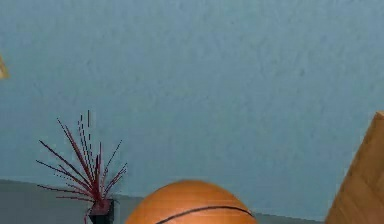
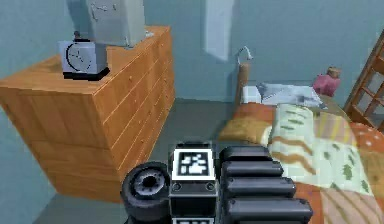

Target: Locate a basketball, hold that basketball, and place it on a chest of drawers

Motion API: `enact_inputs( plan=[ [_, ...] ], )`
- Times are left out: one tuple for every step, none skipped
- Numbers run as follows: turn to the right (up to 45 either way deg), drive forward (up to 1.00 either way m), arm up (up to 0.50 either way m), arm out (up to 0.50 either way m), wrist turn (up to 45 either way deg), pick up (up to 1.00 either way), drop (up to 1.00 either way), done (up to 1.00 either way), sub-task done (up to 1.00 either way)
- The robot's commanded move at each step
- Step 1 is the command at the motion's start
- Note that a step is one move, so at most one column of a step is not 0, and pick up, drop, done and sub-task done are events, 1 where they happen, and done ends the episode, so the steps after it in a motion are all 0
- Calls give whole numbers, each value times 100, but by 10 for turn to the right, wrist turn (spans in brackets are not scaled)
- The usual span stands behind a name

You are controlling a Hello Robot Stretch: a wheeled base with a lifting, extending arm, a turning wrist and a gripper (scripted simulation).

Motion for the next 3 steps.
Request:
enact_inputs(
  plan=[
    [450, 0, 0, 0, 0, 0, 0, 0, 0],
    [450, 0, 0, 0, 0, 0, 0, 0, 0],
    [30, 0, 0, 0, 0, 0, 0, 0, 0]
  ],
)
